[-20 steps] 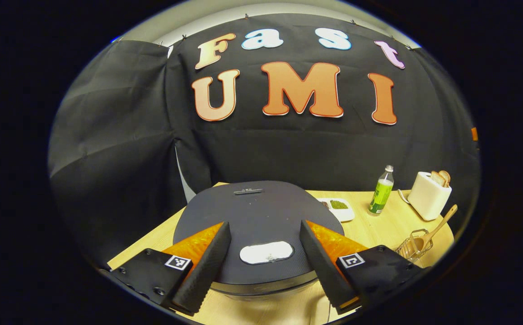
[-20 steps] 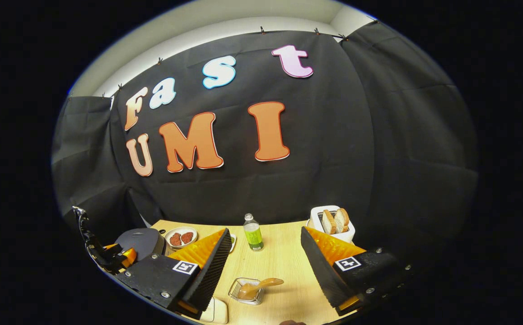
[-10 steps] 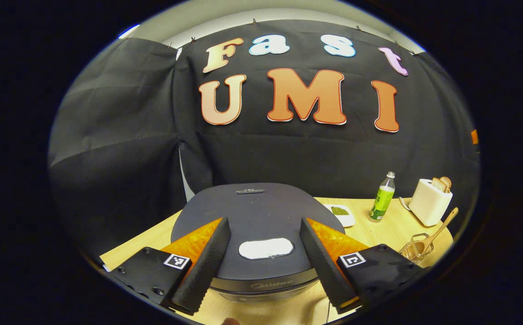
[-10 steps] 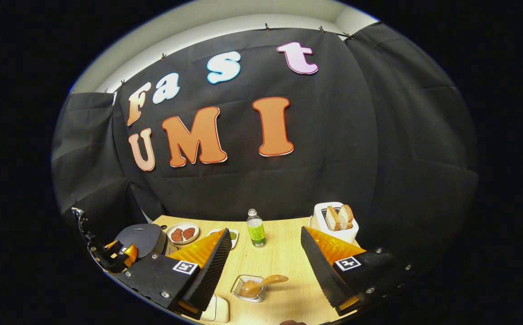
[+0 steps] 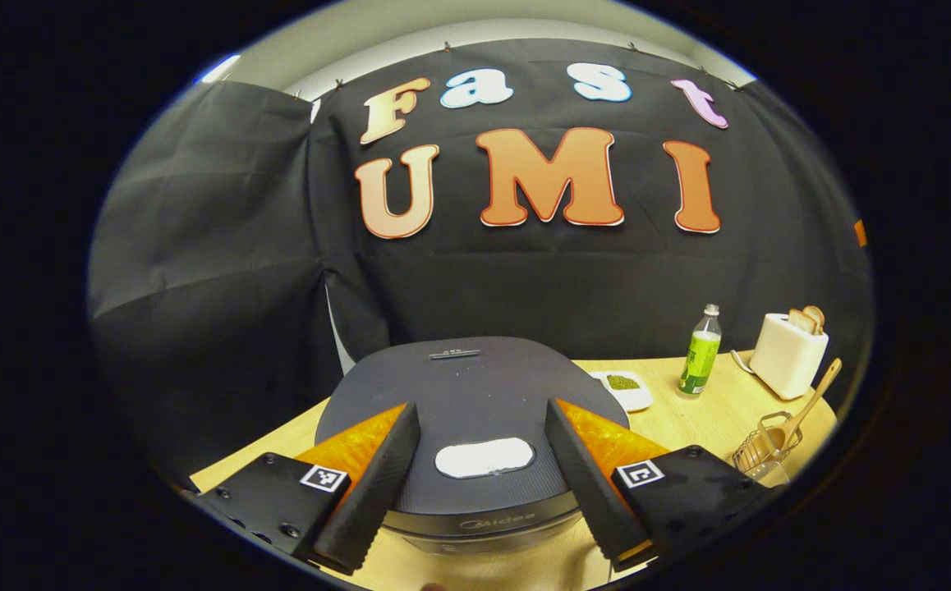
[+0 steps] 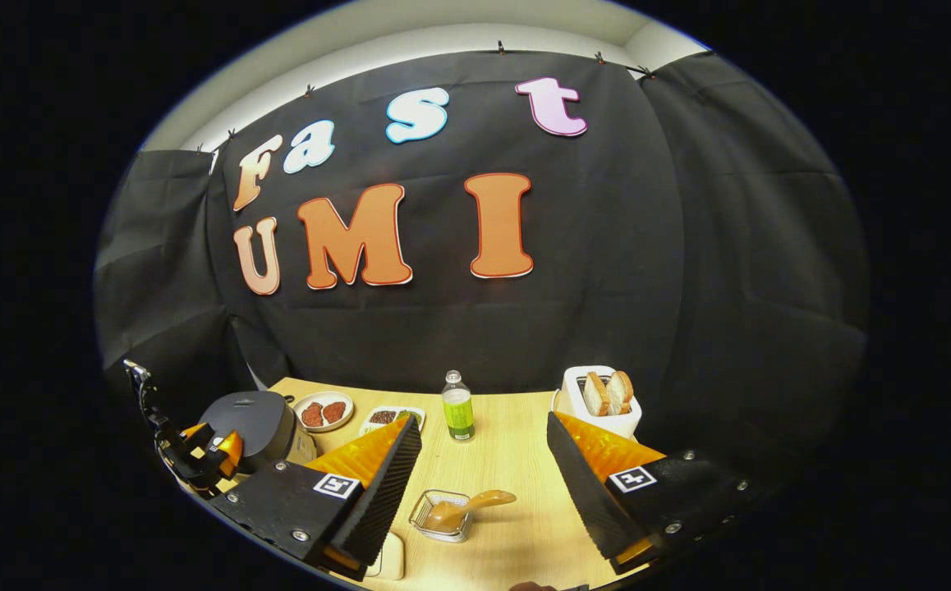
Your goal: Close the left gripper, press the button to open the rice cooker; take a wooden spoon from the chopstick holder with the right hand, scoop a spoonful of rice and pour it into the rice cooker, then put the wooden spoon back into the chopstick holder.
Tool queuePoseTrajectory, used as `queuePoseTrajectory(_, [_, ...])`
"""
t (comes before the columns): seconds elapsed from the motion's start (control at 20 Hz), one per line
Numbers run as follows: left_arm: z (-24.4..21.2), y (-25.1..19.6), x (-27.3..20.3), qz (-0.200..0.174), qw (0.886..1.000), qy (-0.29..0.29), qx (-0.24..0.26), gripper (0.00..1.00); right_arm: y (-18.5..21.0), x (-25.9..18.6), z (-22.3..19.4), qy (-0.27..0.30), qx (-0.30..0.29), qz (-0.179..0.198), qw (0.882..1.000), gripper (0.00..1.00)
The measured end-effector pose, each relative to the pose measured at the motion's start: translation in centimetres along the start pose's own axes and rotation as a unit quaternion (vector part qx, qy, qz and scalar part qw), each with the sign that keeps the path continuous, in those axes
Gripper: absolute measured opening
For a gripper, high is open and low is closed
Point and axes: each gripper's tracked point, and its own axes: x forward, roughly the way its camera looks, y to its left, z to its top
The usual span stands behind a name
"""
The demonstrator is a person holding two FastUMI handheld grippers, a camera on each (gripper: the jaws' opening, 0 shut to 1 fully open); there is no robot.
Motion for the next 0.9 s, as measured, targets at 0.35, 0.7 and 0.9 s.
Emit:
queuePoseTrajectory(0.35, [9.3,2.5,-2.4,-0.030,0.999,0.016,-0.026,1.00,-0.1,-1.1,3.6,-0.034,-0.004,-0.004,0.999,0.95])
queuePoseTrajectory(0.7, [26.9,6.8,-9.3,-0.039,0.993,-0.092,-0.064,0.99,-3.2,-4.1,8.5,-0.073,-0.046,-0.064,0.994,0.95])
queuePoseTrajectory(0.9, [31.7,8.0,-13.1,-0.050,0.988,-0.123,-0.073,1.00,-4.1,-6.6,11.7,-0.100,-0.063,-0.083,0.990,1.00])
